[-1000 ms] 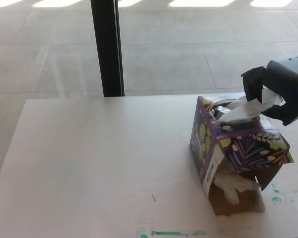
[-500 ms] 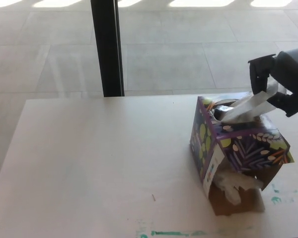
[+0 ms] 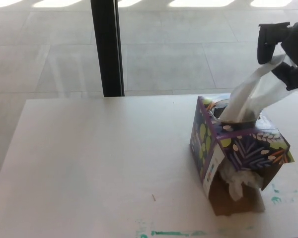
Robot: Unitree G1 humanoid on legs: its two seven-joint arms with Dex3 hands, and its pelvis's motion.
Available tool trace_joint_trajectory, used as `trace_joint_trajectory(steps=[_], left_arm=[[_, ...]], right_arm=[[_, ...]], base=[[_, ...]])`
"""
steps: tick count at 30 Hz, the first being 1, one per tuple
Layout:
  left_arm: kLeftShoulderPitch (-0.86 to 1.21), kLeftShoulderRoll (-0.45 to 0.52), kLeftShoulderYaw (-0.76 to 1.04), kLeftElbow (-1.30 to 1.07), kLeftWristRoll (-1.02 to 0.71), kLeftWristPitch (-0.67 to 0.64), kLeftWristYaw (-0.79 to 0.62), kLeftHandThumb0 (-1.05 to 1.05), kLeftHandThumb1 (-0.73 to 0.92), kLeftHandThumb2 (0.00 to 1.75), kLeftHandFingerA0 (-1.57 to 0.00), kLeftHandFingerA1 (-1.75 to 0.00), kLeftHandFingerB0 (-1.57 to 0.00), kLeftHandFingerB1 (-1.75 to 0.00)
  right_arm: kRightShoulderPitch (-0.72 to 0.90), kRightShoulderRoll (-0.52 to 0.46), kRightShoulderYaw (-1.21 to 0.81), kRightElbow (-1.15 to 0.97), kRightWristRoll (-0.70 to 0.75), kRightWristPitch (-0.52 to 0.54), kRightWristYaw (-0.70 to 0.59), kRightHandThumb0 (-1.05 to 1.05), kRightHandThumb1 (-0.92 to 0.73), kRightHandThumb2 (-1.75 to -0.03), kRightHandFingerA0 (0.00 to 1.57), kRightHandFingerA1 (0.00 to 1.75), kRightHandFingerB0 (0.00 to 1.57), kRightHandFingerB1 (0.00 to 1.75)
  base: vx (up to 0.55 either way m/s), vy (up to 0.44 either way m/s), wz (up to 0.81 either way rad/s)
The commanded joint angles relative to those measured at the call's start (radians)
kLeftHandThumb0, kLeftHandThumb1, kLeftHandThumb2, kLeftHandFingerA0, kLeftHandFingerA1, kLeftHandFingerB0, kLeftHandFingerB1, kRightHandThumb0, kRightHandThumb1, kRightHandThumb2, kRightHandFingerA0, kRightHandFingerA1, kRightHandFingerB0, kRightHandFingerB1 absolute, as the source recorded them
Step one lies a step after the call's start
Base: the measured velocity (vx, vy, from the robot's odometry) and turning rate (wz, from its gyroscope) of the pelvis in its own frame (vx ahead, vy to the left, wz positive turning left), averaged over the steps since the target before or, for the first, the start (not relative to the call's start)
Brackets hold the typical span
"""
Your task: The robot uses its right hand to pull out a tissue from the tissue box kept in the middle of the desk and put it on the right side
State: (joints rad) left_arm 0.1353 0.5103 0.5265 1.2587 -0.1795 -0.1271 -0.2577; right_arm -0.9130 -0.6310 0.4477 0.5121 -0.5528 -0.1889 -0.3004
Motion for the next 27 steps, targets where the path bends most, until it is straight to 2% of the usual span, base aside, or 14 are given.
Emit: trace_joint_trajectory(steps=[1, 6, 10, 11, 14, 16, 17, 18, 19, 20, 21, 22, 23, 27], left_arm=[[0.03, 0.01, 0.024, 0.011, -0.03, -0.078, 0.029, -1.05, 0.9, 0.92, -0.84, -1.36, -0.46, -1.5], [0.035, 0.015, 0.025, 0.01, -0.031, -0.081, 0.02, -1.05, 0.89, 0.91, -0.82, -1.35, -0.42, -1.47], [0.036, 0.019, 0.028, 0.012, -0.032, -0.077, 0.026, -1.05, 0.9, 0.91, -0.85, -1.35, -0.45, -1.47], [0.037, 0.021, 0.029, 0.011, -0.033, -0.076, 0.024, -1.05, 0.89, 0.92, -0.89, -1.34, -0.46, -1.49], [0.039, 0.022, 0.034, 0.011, -0.038, -0.073, 0.021, -1.05, 0.89, 0.92, -0.88, -1.35, -0.48, -1.5], [0.039, 0.023, 0.035, 0.012, -0.038, -0.075, 0.018, -1.05, 0.89, 0.92, -0.88, -1.35, -0.49, -1.5], [0.042, 0.023, 0.037, 0.011, -0.038, -0.074, 0.017, -1.05, 0.71, 1.31, -0.88, -1.37, -0.56, -1.36], [0.045, 0.024, 0.038, 0.012, -0.038, -0.073, 0.017, -1.05, 0.71, 1.31, -0.88, -1.37, -0.56, -1.36], [0.045, 0.025, 0.037, 0.012, -0.036, -0.072, 0.017, -1.05, 0.9, 0.91, -0.86, -1.35, -0.47, -1.48], [0.044, 0.026, 0.034, 0.012, -0.032, -0.072, 0.02, -1.05, 0.89, 0.92, -0.88, -1.34, -0.47, -1.48], [0.048, 0.028, 0.033, 0.011, -0.03, -0.073, 0.024, -1.05, 0.89, 0.92, -0.89, -1.34, -0.47, -1.49], [0.05, 0.027, 0.032, 0.009, -0.028, -0.077, 0.027, -1.05, 0.9, 0.92, -0.88, -1.32, -0.47, -1.47], [0.052, 0.027, 0.033, 0.009, -0.028, -0.078, 0.027, -1.05, 0.9, 0.91, -0.89, -1.32, -0.48, -1.46], [0.057, 0.029, 0.032, 0.012, -0.023, -0.083, 0.032, -1.05, 0.9, 0.91, -0.91, -1.31, -0.5, -1.46]], right_arm=[[-0.145, 0.056, -0.247, 0.076, -0.016, 0.026, -0.468, -0.22, -0.47, -1.29, 0.98, 1.75, 0.85, 1.54], [-0.204, 0.047, -0.265, 0.135, -0.035, 0.021, -0.517, -0.21, -0.44, -1.39, 0.99, 1.75, 0.85, 1.55], [-0.252, 0.034, -0.263, 0.198, -0.048, -0.011, -0.558, -0.21, -0.39, -1.35, 0.98, 1.74, 0.86, 1.57], [-0.269, 0.021, -0.265, 0.213, -0.048, -0.016, -0.554, -0.23, -0.43, -1.38, 0.99, 1.75, 0.85, 1.55], [-0.308, -0.006, -0.273, 0.242, -0.044, -0.014, -0.529, -0.26, -0.41, -1.35, 0.99, 1.75, 0.83, 1.61], [-0.334, -0.026, -0.28, 0.256, -0.046, -0.007, -0.51, -0.23, -0.4, -1.34, 1.01, 1.75, 0.85, 1.59], [-0.342, -0.031, -0.283, 0.261, -0.045, -0.009, -0.503, -0.22, -0.41, -1.34, 1.02, 1.75, 0.86, 1.58], [-0.348, -0.033, -0.285, 0.268, -0.044, -0.016, -0.5, -0.22, -0.41, -1.34, 1.02, 1.75, 0.86, 1.58], [-0.361, -0.042, -0.288, 0.278, -0.043, -0.028, -0.5, -0.21, -0.42, -1.32, 1.03, 1.75, 0.86, 1.58], [-0.404, -0.05, -0.288, 0.313, -0.062, -0.033, -0.567, -0.25, -0.4, -1.18, 1.35, 1.47, 1.11, 1.32], [-0.411, -0.052, -0.297, 0.319, -0.049, -0.031, -0.546, -0.28, -0.45, -1.19, 1.31, 1.45, 1.1, 1.33], [-0.422, -0.064, -0.294, 0.329, -0.056, -0.032, -0.538, -0.21, -0.44, -1.27, 1.05, 1.75, 0.86, 1.6], [-0.43, -0.07, -0.294, 0.34, -0.058, -0.039, -0.541, -0.31, -0.45, -1.18, 1.31, 1.46, 1.08, 1.33], [-0.474, -0.1, -0.289, 0.394, -0.074, -0.06, -0.556, -0.32, -0.46, -1.15, 1.31, 1.45, 1.03, 1.3]], base=[[0.0, 0.0, 0.0], [0.0, 0.0, 0.0], [0.0, 0.0, 0.0], [0.0, 0.0, 0.0], [0.0, 0.0, 0.0], [0.0, 0.0, 0.0], [0.0, 0.0, 0.0], [0.0, 0.0, 0.0], [0.0, 0.0, 0.0], [0.0, 0.0, 0.0], [0.0, 0.0, 0.0], [0.0, 0.0, 0.0], [0.0, 0.0, 0.0], [0.0, 0.0, 0.0]])
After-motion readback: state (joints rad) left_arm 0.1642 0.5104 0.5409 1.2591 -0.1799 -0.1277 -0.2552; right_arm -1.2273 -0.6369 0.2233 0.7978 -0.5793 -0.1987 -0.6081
